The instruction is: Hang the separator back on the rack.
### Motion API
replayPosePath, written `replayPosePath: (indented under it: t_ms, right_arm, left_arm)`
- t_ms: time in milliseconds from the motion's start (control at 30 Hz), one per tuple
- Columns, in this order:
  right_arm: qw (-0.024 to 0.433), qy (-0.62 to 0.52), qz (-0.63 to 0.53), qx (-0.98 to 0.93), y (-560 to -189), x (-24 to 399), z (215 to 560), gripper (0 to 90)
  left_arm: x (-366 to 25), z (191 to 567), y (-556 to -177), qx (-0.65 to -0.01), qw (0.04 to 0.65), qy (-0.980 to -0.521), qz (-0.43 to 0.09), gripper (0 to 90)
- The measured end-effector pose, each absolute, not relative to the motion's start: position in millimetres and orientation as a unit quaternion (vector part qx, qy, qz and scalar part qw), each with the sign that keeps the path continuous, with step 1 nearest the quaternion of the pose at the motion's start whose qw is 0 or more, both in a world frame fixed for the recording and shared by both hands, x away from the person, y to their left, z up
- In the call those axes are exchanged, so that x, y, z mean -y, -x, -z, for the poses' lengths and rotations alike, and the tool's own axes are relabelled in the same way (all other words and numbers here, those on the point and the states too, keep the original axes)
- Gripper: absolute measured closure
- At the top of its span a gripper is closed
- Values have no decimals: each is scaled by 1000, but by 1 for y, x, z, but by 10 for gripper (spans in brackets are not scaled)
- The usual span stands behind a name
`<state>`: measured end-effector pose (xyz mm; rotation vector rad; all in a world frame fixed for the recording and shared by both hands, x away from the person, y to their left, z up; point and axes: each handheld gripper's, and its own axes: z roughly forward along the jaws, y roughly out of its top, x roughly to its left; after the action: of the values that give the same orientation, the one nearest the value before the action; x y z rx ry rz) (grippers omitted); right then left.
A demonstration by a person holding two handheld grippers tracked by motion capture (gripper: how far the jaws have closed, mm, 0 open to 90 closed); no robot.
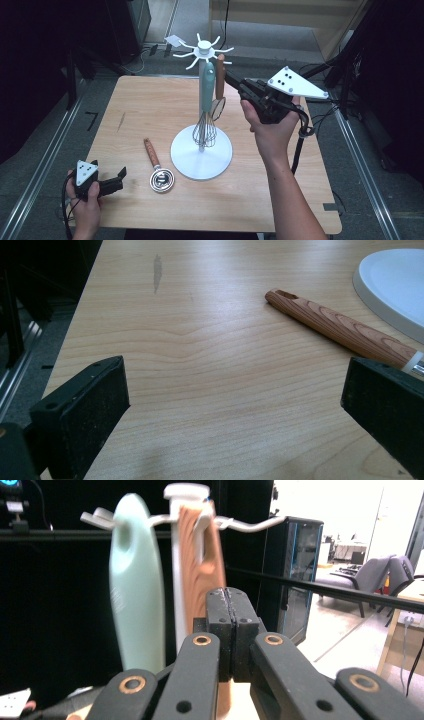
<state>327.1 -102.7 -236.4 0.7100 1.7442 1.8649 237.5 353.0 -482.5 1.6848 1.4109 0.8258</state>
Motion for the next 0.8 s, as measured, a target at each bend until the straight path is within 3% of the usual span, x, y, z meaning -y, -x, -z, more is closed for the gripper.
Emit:
replayPosePath:
  t_ms: [800]
  right_arm:
    - [266, -232, -698, -623, -314, 97, 221, 900]
  left_arm:
    - [-353, 482, -237, -553, 385, -666, -320, 0]
